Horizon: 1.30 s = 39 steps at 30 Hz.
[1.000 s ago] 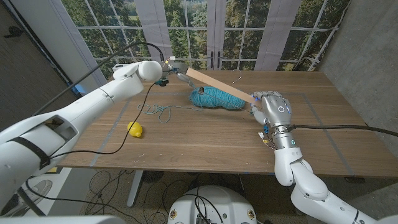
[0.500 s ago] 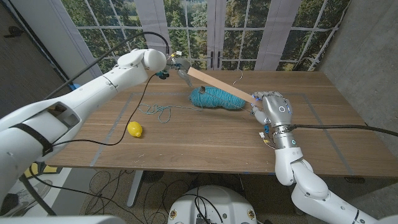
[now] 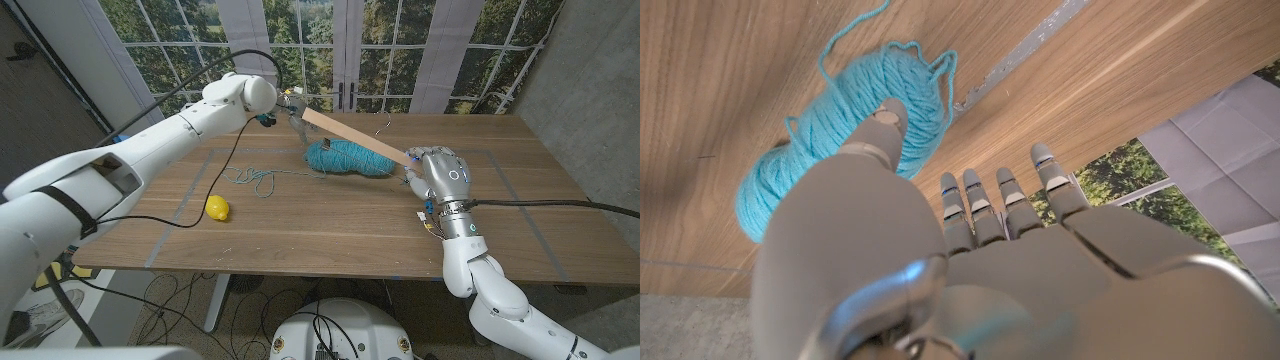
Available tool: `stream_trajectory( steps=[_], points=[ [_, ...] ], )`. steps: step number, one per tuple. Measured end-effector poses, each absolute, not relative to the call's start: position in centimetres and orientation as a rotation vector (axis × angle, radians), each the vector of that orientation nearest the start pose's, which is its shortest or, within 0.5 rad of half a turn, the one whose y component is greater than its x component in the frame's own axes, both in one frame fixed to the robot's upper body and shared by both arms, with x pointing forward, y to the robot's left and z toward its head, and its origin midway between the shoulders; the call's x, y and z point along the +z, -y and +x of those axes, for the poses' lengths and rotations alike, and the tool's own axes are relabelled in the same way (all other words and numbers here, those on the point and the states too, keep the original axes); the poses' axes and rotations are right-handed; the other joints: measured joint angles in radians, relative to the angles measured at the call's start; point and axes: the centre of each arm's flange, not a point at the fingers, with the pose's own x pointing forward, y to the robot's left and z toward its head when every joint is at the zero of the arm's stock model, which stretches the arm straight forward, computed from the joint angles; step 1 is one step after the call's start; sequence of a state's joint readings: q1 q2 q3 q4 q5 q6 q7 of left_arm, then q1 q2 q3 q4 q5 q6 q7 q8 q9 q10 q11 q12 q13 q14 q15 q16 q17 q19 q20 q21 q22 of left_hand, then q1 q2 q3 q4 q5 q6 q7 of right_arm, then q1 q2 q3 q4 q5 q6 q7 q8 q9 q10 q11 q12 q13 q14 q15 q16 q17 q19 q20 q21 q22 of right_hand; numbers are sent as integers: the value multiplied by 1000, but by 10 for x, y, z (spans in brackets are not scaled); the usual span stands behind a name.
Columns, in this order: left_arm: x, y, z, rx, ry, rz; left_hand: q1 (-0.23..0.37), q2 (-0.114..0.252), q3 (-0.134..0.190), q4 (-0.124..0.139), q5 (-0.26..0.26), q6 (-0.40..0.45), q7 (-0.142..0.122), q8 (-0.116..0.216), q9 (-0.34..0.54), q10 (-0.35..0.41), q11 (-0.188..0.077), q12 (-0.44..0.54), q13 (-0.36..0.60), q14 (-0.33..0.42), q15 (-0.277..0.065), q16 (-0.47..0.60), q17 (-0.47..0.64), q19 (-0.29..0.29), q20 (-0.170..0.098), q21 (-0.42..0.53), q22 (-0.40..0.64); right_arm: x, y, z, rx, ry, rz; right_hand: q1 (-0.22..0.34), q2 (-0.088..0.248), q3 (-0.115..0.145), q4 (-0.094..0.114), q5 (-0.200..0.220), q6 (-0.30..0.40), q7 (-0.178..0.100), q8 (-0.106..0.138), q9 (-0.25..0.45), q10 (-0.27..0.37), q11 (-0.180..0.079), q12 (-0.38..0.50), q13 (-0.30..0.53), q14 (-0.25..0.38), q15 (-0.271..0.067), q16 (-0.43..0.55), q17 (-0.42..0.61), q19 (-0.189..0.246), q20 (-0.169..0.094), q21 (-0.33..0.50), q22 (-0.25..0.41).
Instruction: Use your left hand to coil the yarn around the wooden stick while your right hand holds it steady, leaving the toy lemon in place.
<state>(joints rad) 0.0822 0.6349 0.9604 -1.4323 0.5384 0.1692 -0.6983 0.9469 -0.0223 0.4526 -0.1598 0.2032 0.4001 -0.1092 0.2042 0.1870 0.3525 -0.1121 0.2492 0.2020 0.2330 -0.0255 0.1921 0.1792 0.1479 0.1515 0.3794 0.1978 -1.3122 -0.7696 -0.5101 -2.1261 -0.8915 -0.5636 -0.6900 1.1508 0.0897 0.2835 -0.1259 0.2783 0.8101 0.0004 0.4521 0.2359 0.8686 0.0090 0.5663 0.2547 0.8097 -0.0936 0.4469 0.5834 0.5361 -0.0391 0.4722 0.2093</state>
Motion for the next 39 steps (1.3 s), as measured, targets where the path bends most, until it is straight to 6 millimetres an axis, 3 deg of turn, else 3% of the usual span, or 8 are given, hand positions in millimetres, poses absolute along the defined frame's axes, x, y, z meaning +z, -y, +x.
stream_trajectory(
  steps=[8, 13, 21, 24, 30, 35, 39],
  points=[
    [171, -151, 656, -358, 251, 1812, 17, 9, -31, 8, 0, 66, -16, 19, 2, 93, -22, 33, 14, 14, -14, 12, 0, 0, 0, -1, 0, -69, 220, 456, -651, 887, -1313, 3, -3, -1, -1, 0, 0, 0, 0, 0, 0, 0, 0, 0, 1, -1, -1, 0, 0, 0, 8, -5],
    [167, -147, 661, -376, 230, 1828, 21, 5, -48, 13, 0, 70, -13, 17, 2, 99, -28, 30, 15, 18, -10, 12, 0, 0, 0, -6, 0, -69, 220, 458, -651, 883, -1313, 2, -2, -1, -1, 3, 1, 1, 0, 0, 0, 0, 0, 0, 5, -4, -9, 3, -4, 4, 8, -5],
    [159, -139, 669, -399, 206, 1864, 21, 5, -102, 25, 0, -65, 7, -27, 2, -31, 29, -29, 15, -17, 16, 0, 0, -11, -3, -19, 0, -70, 222, 460, -649, 877, -1314, 2, -2, -2, -2, 3, 1, 1, 0, 0, 0, -1, 0, 0, 5, -4, -14, 7, -4, 4, 12, -5],
    [156, -135, 672, -407, 201, 1874, 17, 1, -118, 28, 0, -122, 7, -27, 2, -78, 41, -44, 15, -37, 25, -4, 0, -16, 2, -21, 0, -70, 222, 461, -648, 875, -1314, 2, -2, -2, -2, 3, 1, 1, 0, 0, 0, -1, 0, 0, 5, -4, -14, 8, -4, 4, 12, -5],
    [150, -129, 676, -417, 221, 1880, 10, -5, -133, 34, 0, -153, 8, -27, 2, -96, 48, -44, 14, -40, 25, -4, 0, -16, 2, -21, 0, -70, 223, 462, -645, 869, -1313, 2, -2, -2, -2, 3, 1, 1, 0, 0, 6, -1, -3, 0, 8, -1, -22, 8, -4, 4, 20, -5],
    [144, -125, 678, -412, 268, 1869, -32, -5, -163, 56, 0, -213, 0, -27, 2, -160, 77, -56, 19, -67, 41, -4, 5, -36, 0, -36, 0, -70, 224, 463, -642, 864, -1310, 1, -1, -2, -2, 10, 1, 1, 0, 0, 9, 2, -2, 0, 12, -5, -22, 13, -4, 4, 20, -5],
    [146, -126, 676, -396, 318, 1832, -61, 3, -180, 72, 0, -194, -12, -14, 2, -150, 97, -38, 24, -58, 54, -1, 5, -45, -5, -40, 4, -70, 224, 464, -639, 860, -1308, 1, -1, -5, 1, 10, 1, 1, 0, 0, 9, 2, 0, 0, 14, -6, -26, 13, -9, 9, 24, -5]
  ],
)
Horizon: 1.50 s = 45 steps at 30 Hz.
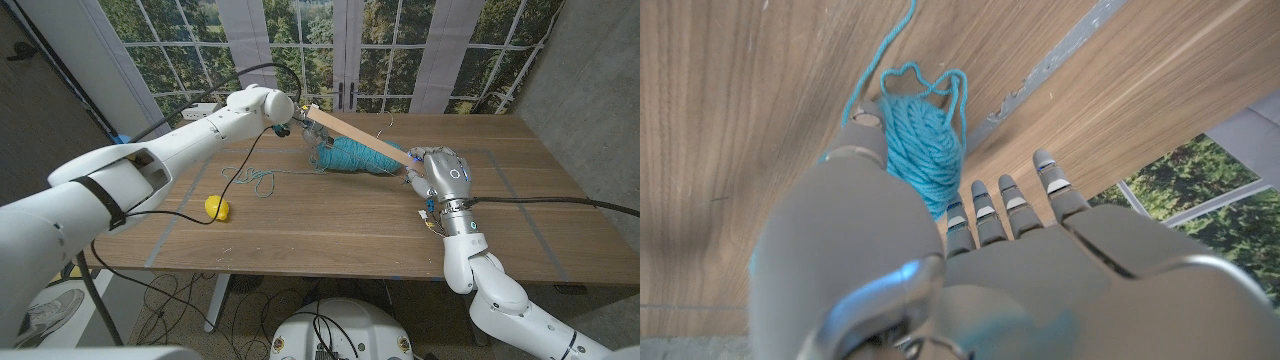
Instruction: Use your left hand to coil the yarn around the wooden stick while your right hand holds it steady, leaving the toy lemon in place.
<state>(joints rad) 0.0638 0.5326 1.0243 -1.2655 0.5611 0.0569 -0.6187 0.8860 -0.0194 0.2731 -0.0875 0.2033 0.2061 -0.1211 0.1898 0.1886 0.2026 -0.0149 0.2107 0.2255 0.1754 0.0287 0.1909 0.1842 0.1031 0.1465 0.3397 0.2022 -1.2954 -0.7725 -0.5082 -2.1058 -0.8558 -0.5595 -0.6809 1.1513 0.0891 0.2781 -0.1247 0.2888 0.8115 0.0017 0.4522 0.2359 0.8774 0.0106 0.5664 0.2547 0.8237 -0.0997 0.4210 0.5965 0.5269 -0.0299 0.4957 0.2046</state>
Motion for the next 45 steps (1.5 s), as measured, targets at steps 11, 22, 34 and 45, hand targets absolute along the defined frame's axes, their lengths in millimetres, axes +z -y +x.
stream_trajectory(
  steps=[11, 22, 34, 45],
  points=[
    [157, -133, 664, -364, 427, 1719, -6, 36, -6, -1, 0, 9, -33, 2, 0, 16, 29, 8, -1, 29, 29, 10, 0, 1, 9, 0, 0, -68, 223, 463, -635, 860, -1306, -2, 2, -1, 1, 0, 0, 0, 0, 0, 0, 0, 0, 0, 2, 2, -7, 5, 0, 0, 4, 0],
    [155, -130, 665, -374, 417, 1696, -113, -5, -81, 27, -9, -65, 30, -10, -3, -30, 31, -1, -7, 3, 49, -2, 5, -9, 20, -8, 5, -69, 222, 460, -630, 860, -1302, -2, 2, -1, 1, 4, 0, 0, 0, 0, 0, 0, 1, 0, 2, 2, -15, 13, 0, 0, 11, 0],
    [153, -115, 663, -455, 379, 1702, -204, -86, -162, 56, 34, -135, 54, -13, -3, -91, 67, -9, -6, -56, 91, -6, 9, -32, 43, -23, 5, -73, 226, 458, -632, 851, -1296, -2, 2, -4, 1, 4, 0, 0, 0, 0, 0, 0, 0, 0, 7, 0, -19, 20, -4, -4, 19, -5],
    [150, -107, 659, -466, 412, 1700, -149, -55, -176, 38, 94, 2, -44, 29, -3, -1, 2, 30, -7, -1, 55, 10, 2, 2, 34, -23, 2, -74, 229, 457, -627, 853, -1292, -2, 2, -8, -1, 4, 0, 0, 0, 0, 0, 0, 3, 0, 9, -2, -26, 26, -9, 2, 19, -5]
  ],
)
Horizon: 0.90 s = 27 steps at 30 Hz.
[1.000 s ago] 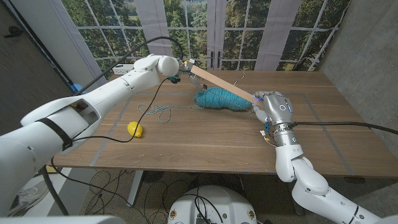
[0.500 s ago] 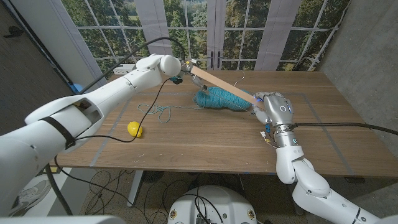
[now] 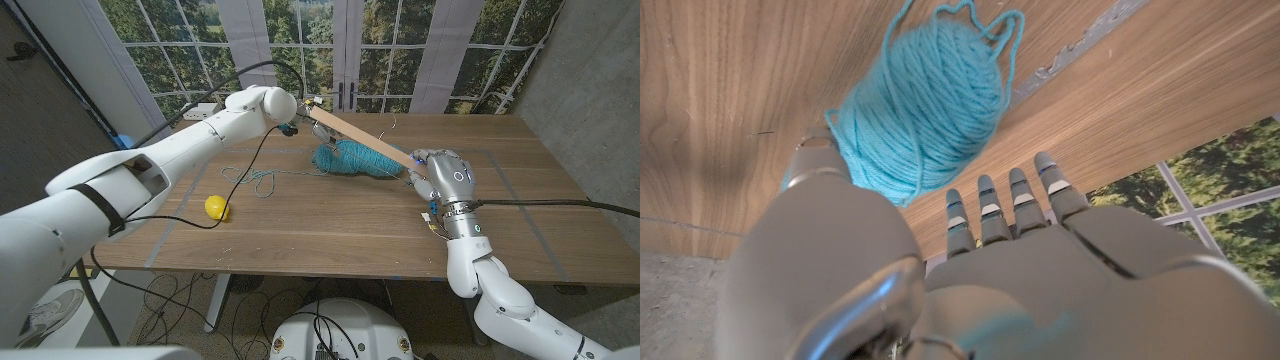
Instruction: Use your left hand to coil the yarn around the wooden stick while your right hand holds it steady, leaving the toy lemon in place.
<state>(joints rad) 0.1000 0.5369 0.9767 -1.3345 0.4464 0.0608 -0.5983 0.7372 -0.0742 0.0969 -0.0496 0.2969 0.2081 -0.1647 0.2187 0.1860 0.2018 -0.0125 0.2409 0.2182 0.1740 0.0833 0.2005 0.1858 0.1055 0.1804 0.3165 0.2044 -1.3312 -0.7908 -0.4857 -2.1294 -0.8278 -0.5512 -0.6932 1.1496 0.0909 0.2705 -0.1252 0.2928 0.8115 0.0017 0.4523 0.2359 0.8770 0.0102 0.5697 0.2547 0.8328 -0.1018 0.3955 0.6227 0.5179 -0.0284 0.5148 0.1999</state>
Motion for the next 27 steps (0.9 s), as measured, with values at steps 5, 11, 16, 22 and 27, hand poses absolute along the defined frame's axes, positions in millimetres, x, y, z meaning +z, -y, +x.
stream_trajectory(
  steps=[5, 11, 16, 22, 27],
  points=[
    [152, -103, 654, -469, 447, 1691, 16, 8, -5, -5, 8, -97, 3, -41, 0, -56, -5, -21, 0, -41, 2, -8, 0, -22, 7, -11, 2, -74, 230, 457, -624, 853, -1292, 1, -1, -1, -1, 2, 0, 0, 0, 0, 0, 0, 0, 0, 2, -2, -4, 1, 0, 0, 8, 0],
    [150, -93, 654, -483, 431, 1722, 16, 8, -14, -5, 16, -166, 58, -42, 0, -97, 29, -31, 0, -52, 13, -8, 3, -22, 7, -11, 3, -76, 232, 457, -622, 851, -1288, 1, -1, -2, -2, 5, 0, 0, 0, 0, 0, 0, 0, 0, 4, 0, -8, 1, 0, 0, 8, 0],
    [144, -83, 660, -491, 373, 1783, 27, 9, -14, -6, 16, -181, 74, -42, 0, -106, 38, -31, 0, -57, 19, -8, 0, -16, 1, -11, 3, -78, 234, 456, -625, 847, -1284, 2, -2, -2, -1, 5, 0, 0, 0, 0, 0, 0, -1, 0, 4, 0, -8, 6, 0, 0, 15, 0],
    [136, -79, 668, -479, 328, 1836, 36, 18, -18, -10, 16, -174, 81, -42, 0, -106, 38, -31, 0, -54, 23, -8, 0, -9, 2, -11, 3, -80, 236, 456, -626, 840, -1283, 2, -2, -1, -1, 5, 0, 0, 0, 0, -2, -2, -2, 0, 9, -2, -16, 6, 0, 0, 15, 0],
    [121, -75, 678, -486, 302, 1863, 51, 22, -17, -11, 21, -166, 88, -33, 0, -103, 35, -28, 0, -33, 20, -5, 0, 22, -7, -1, 3, -81, 236, 455, -627, 835, -1283, 2, -2, -1, -1, 4, 0, 0, 0, 0, -2, -2, -3, 0, 9, -2, -16, 10, 0, 0, 15, 0]
  ],
)
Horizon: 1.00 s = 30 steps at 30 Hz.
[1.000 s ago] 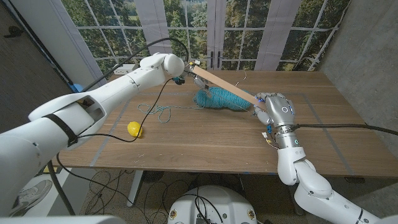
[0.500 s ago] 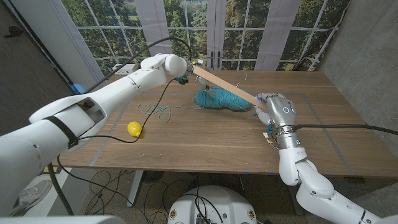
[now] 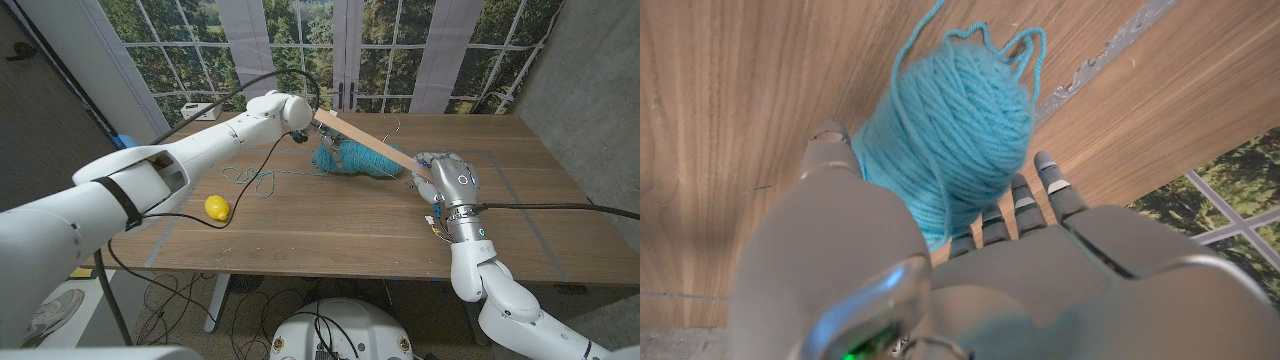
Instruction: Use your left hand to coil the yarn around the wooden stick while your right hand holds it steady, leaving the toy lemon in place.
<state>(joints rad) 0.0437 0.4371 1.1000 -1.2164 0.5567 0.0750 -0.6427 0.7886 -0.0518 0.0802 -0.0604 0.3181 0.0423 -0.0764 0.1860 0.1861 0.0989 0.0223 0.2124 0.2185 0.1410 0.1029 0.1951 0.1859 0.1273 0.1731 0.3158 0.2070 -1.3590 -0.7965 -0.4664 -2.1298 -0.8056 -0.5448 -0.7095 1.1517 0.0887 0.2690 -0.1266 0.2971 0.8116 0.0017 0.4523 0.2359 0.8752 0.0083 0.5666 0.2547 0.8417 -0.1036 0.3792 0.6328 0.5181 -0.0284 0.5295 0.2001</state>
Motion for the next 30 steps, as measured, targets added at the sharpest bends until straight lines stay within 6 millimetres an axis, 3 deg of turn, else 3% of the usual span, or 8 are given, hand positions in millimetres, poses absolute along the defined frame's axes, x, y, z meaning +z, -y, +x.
stream_trajectory(
  steps=[6, 15, 19, 21, 24, 26, 27, 30],
  points=[
    [109, -72, 685, -475, 314, 1888, 50, 50, 21, -21, 0, 80, 5, 26, 0, 83, -45, 33, -5, 69, -43, 13, -4, 58, -22, 22, 0, -81, 237, 455, -629, 833, -1284, -1, 1, 0, 0, 0, 0, 0, 0, 0, 0, 0, 3, 0, 0, 0, 0, 0, -4, 4, 9, 0],
    [90, -72, 694, -427, 351, 1922, 140, 110, 68, -64, -63, 323, 30, 79, 3, 289, -69, 92, -5, 263, -140, 52, -2, 170, -66, 79, 11, -80, 237, 456, -627, 830, -1286, -1, 1, 0, 0, -2, 0, 0, 0, 0, 0, 0, 7, 0, 0, 0, -6, 5, -6, 6, 9, 0],
    [79, -73, 696, -433, 343, 1926, 175, 140, 121, -86, -104, 413, 47, 125, 3, 439, -78, 125, -7, 406, -150, 87, 5, 240, -86, 130, 24, -80, 237, 457, -624, 826, -1287, -2, 2, -1, -1, 3, 0, 0, 0, 0, 0, 0, 7, 0, 0, 0, -10, 9, -6, 5, 16, 0],
    [74, -73, 697, -405, 377, 1935, 175, 139, 164, -91, -119, 460, 62, 158, 6, 538, -62, 162, -6, 521, -157, 127, 19, 284, -98, 170, 33, -80, 236, 457, -624, 826, -1288, -3, 3, -1, -1, 3, 0, 0, 0, 0, 0, 0, 7, 0, 0, 0, -10, 10, -8, 4, 16, 0],
    [69, -74, 695, -367, 420, 1932, 198, 117, 201, -127, -129, 550, 139, 209, 17, 660, -1, 227, 24, 671, -150, 233, 80, 359, -112, 248, 57, -80, 236, 458, -623, 825, -1289, -3, 3, -5, 1, 3, 0, 0, 0, 0, 0, 0, 7, 0, 1, 0, -10, 10, -8, 4, 16, 0],
    [64, -75, 694, -373, 421, 1927, 212, 103, 208, -133, -134, 584, 172, 224, 28, 699, 25, 262, 46, 699, -125, 300, 135, 383, -117, 292, 76, -80, 237, 458, -623, 824, -1289, -3, 3, -7, 2, 3, 0, 0, 0, 0, 0, 0, 7, 0, 2, -2, -10, 10, -8, 4, 16, 0],
    [72, -79, 693, -274, 492, 1921, 218, 97, 208, -133, -134, 605, 193, 226, 33, 711, 37, 278, 64, 708, -117, 328, 164, 388, -120, 310, 83, -79, 236, 459, -623, 825, -1290, -3, 3, -7, 2, 3, 0, 0, 0, 0, 0, 0, 7, 0, 2, -2, -10, 10, -7, 4, 16, 0],
    [72, -83, 690, -243, 523, 1908, 221, 94, 214, -139, -134, 638, 205, 229, 45, 732, 48, 307, 90, 718, -107, 381, 218, 393, -125, 340, 98, -79, 236, 459, -623, 825, -1290, -3, 3, -7, 2, 3, 0, 0, 0, 0, 0, 0, 7, 0, 5, -2, -11, 13, -7, 4, 16, 0]
  ],
)
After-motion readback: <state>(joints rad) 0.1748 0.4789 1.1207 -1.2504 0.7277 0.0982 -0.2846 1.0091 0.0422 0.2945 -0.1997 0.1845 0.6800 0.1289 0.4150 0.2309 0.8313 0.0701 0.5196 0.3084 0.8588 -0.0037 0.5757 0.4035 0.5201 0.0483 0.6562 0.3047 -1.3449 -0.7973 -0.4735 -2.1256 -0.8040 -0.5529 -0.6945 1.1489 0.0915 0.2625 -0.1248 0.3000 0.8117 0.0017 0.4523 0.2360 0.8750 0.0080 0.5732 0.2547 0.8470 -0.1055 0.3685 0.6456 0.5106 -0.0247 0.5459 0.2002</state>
